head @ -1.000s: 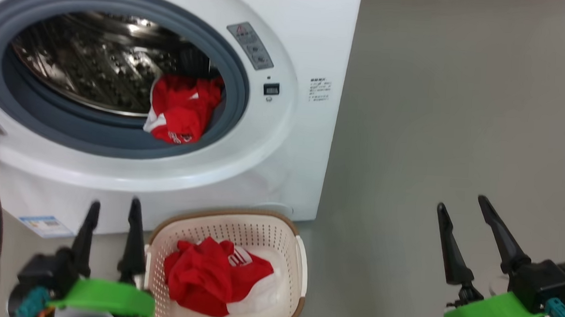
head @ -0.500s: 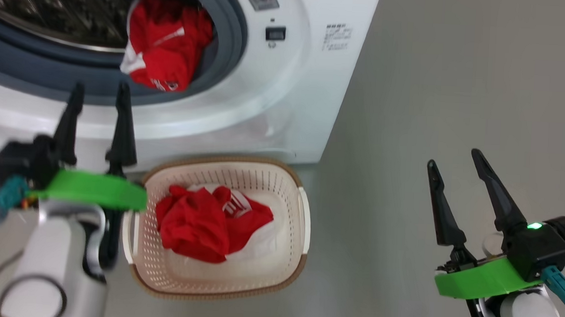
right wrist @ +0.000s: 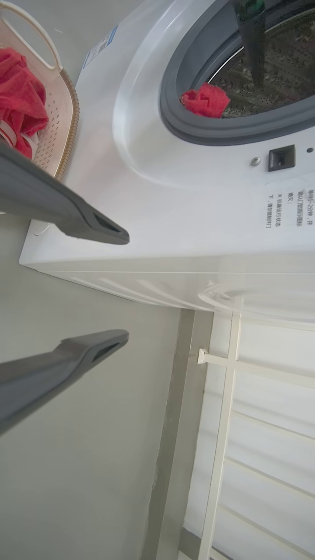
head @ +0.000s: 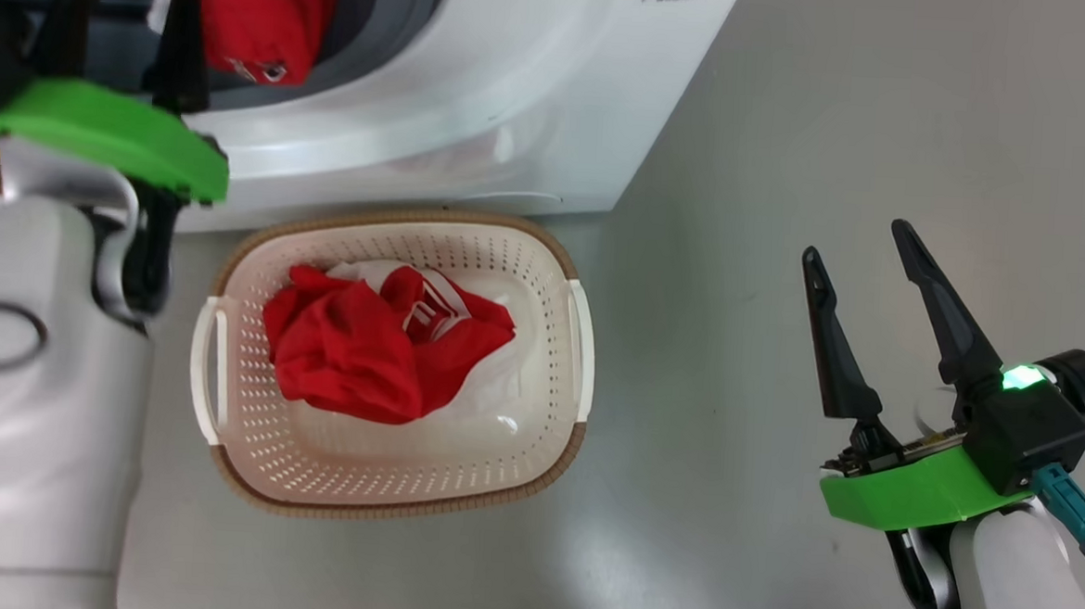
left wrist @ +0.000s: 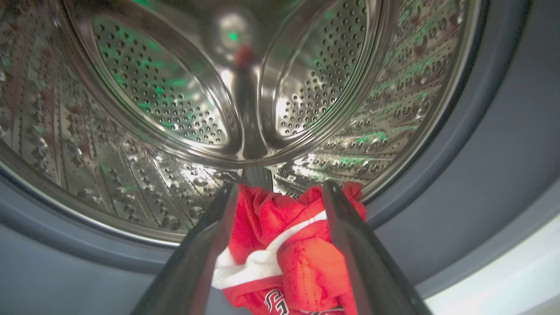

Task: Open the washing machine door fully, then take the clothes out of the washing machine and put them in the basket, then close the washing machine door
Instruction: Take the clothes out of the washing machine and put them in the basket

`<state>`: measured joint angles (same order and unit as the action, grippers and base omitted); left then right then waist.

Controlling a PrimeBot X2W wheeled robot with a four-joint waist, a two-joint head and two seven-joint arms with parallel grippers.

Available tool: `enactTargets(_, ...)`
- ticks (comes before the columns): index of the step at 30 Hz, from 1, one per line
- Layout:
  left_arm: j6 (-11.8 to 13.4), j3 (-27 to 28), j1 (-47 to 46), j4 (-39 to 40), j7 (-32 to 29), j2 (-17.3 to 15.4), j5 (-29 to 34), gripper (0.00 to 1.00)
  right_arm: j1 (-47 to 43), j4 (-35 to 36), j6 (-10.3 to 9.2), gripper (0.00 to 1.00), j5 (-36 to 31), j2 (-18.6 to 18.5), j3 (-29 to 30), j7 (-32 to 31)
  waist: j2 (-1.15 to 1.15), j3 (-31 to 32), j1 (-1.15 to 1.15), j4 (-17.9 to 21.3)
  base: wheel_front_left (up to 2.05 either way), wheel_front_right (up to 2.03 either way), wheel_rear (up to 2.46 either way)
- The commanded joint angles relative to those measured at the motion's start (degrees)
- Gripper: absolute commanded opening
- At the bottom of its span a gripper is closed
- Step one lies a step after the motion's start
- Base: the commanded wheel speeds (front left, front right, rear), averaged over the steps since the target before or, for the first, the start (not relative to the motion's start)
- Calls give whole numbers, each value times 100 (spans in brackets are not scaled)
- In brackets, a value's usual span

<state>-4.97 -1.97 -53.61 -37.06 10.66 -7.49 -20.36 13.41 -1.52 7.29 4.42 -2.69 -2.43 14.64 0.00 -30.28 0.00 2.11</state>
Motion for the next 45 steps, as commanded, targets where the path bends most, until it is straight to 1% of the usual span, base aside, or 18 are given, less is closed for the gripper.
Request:
enactTargets(1,-90,125,-221,-111,-164,-262,-170,100,55,111,20,100,-40,-19,-150,36,0,-174,0,73,0,0,0)
enactTargets(4,-165,129,-650,-576,-503,-335,-401,100,103,73,20,100,-35,-19,-171,36,0,-229,0,98,0,0,0)
enactTargets(8,-175,78,-1087,-1251,-891,-493,-438,100,183,36,20,100,-27,-19,-231,36,0,-267,0,159,0,0,0)
enactTargets(16,-214,94,-1616,-2252,-1539,-415,-774,100,275,-25,20,100,70,-19,-386,36,0,-290,0,287,0,0,0)
enactTargets(23,-241,-39,-1818,-2744,-2059,-447,-936,100,340,-20,20,100,156,-19,-460,36,0,-344,0,426,0,0,0)
enactTargets(28,-246,-145,-1905,-2928,-2169,-518,-941,100,363,-17,20,100,209,-19,-490,36,0,-384,0,502,0,0,0)
enactTargets(33,-249,-198,-1925,-3001,-2191,-509,-1007,100,391,-17,20,100,248,-19,-503,36,0,-416,0,545,0,0,0)
enactTargets(34,-249,-231,-1918,-2988,-2217,-484,-1038,48,399,-16,20,100,255,-19,-502,36,0,-423,0,549,0,0,0)
enactTargets(35,-250,-309,-1896,-2915,-2248,-455,-1116,0,413,-16,20,100,270,-19,-495,36,0,-435,0,548,0,0,0)
enactTargets(37,-250,-415,-1852,-2774,-2177,-455,-1179,0,423,-22,20,100,277,-19,-483,36,0,-438,0,537,0,0,0)
enactTargets(40,-250,-520,-1744,-2592,-1808,-521,-1222,0,433,-41,20,100,284,-19,-468,36,0,-416,0,510,0,0,0)
enactTargets(45,-251,-753,-1588,-2465,-1153,-646,-1073,0,422,-88,20,100,286,-19,-452,36,0,-335,0,436,0,0,0)
